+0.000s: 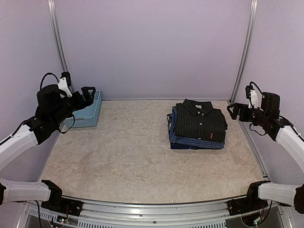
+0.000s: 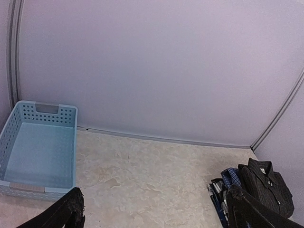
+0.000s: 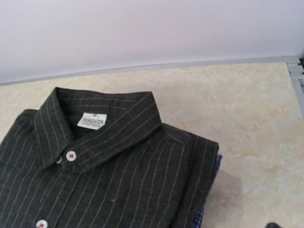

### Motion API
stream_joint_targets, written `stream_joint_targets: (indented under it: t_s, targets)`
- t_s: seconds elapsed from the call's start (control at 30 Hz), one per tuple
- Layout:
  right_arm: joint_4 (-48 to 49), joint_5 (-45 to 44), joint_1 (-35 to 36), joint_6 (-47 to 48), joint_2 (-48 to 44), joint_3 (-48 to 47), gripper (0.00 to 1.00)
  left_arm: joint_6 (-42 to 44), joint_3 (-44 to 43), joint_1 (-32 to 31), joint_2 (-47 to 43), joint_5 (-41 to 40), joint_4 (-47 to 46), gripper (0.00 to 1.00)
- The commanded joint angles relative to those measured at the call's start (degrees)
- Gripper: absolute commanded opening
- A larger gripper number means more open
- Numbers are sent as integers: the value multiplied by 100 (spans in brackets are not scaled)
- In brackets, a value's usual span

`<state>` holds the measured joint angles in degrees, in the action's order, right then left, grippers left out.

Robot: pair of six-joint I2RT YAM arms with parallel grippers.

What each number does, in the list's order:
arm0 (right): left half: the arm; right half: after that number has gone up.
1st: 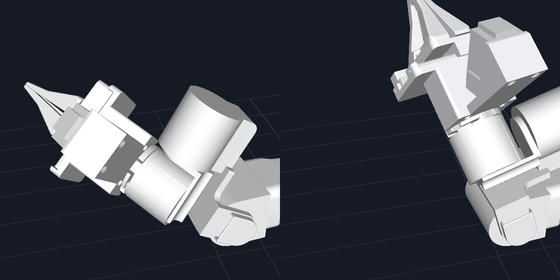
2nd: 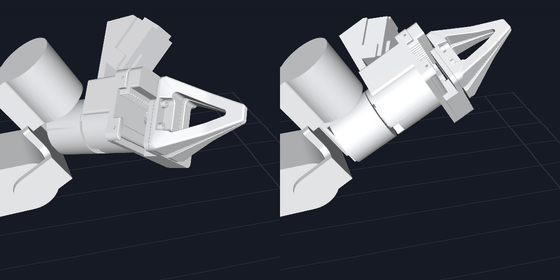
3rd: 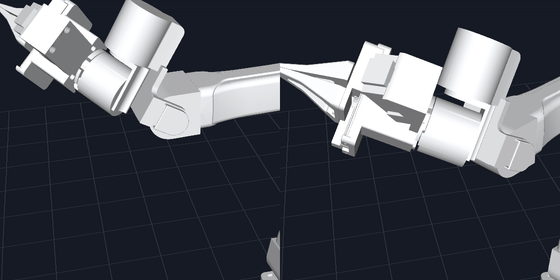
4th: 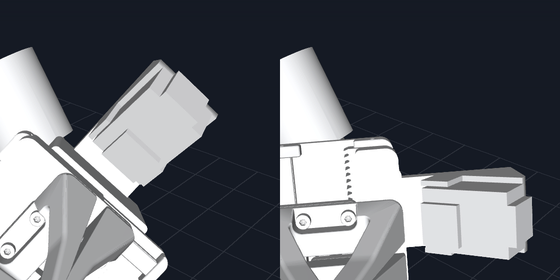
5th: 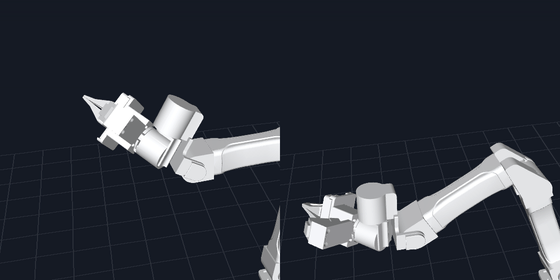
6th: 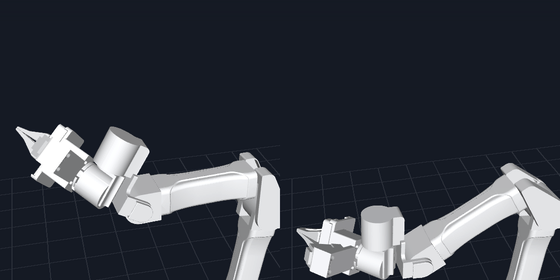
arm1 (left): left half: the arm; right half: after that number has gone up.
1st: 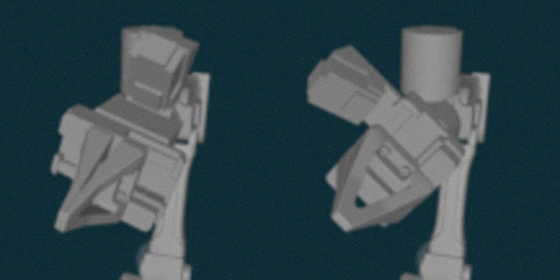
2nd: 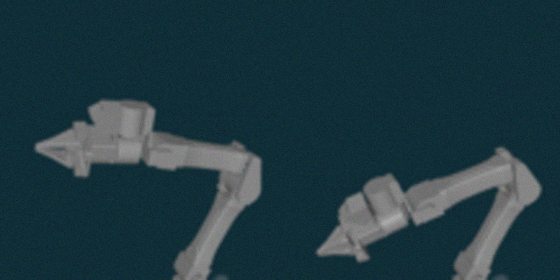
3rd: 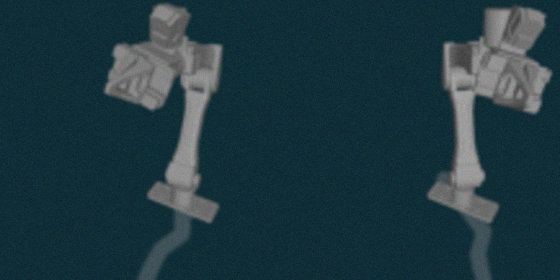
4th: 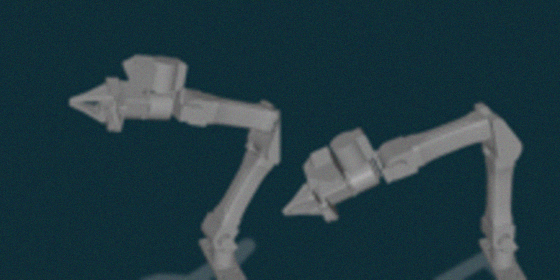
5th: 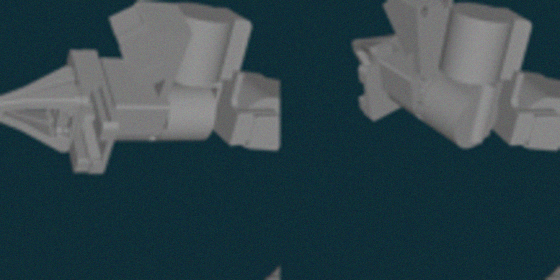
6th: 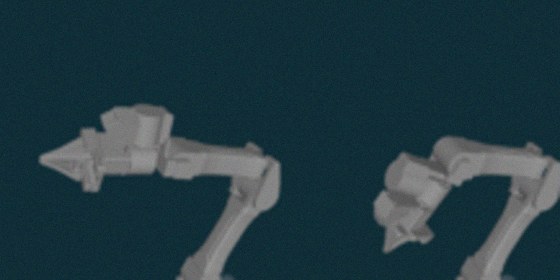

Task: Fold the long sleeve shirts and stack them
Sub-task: Reset both arms

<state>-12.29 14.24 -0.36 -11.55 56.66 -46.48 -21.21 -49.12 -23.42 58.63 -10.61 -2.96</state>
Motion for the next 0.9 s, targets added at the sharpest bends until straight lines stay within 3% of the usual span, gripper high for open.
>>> stream_joint_targets:
  t_s: [0.0,0.2,0.87]
  targets:
    - [579,101,19,48,-204,320,100,132,502,23,-429,262,-255,99]
    - [500,-142,19,161,-298,361,99,159,844,22,-796,9,-294,99]
    - [431,-55,19,203,-284,346,99,91,922,23,-713,-140,-224,99]
